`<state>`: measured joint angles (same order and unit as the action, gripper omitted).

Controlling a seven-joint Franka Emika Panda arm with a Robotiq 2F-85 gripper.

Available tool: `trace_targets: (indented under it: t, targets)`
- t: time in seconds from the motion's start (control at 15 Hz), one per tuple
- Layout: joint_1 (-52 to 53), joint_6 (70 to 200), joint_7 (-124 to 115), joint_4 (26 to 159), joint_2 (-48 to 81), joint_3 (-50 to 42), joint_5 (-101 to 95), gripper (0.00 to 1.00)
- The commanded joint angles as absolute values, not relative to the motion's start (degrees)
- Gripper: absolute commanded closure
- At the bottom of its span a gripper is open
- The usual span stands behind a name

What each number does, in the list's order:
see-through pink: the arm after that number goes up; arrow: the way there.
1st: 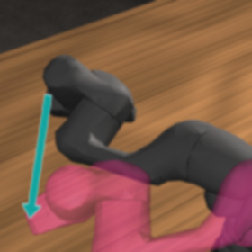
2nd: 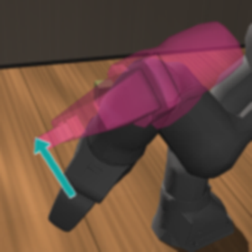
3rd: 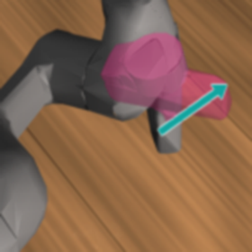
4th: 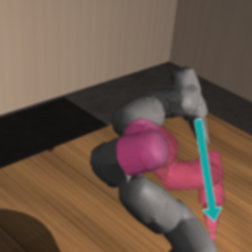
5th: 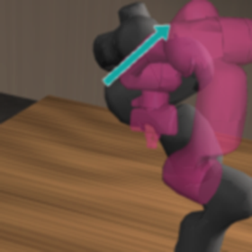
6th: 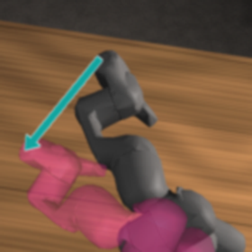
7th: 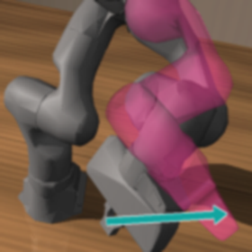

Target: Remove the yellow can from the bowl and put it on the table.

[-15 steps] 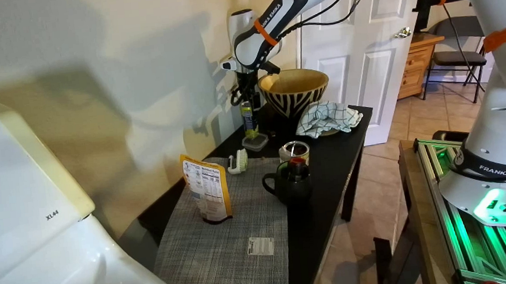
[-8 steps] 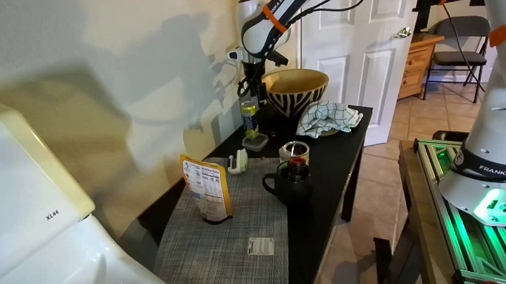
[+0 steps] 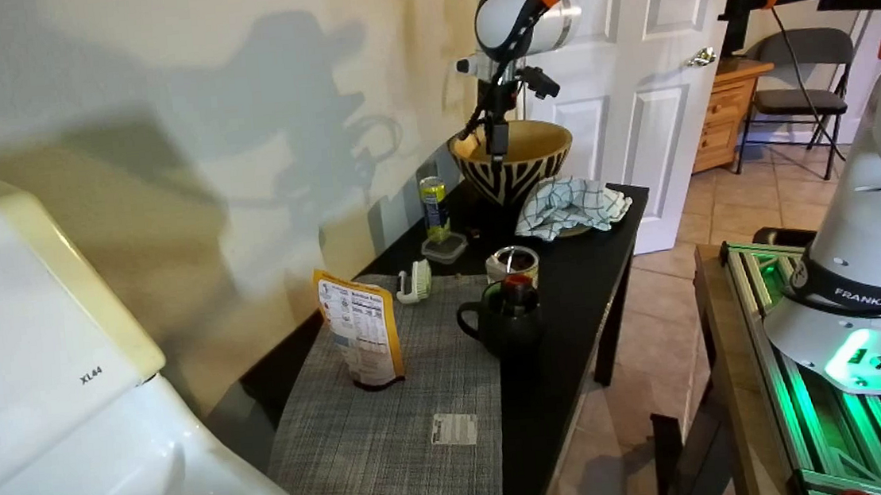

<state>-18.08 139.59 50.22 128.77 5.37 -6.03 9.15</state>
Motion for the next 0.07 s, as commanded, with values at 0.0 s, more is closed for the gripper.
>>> trace_targets:
  t: [0.0]
  targets:
    - [-16.52, 140.13, 50.19, 131.46, 3.19, -8.39, 10.52, 0.0]
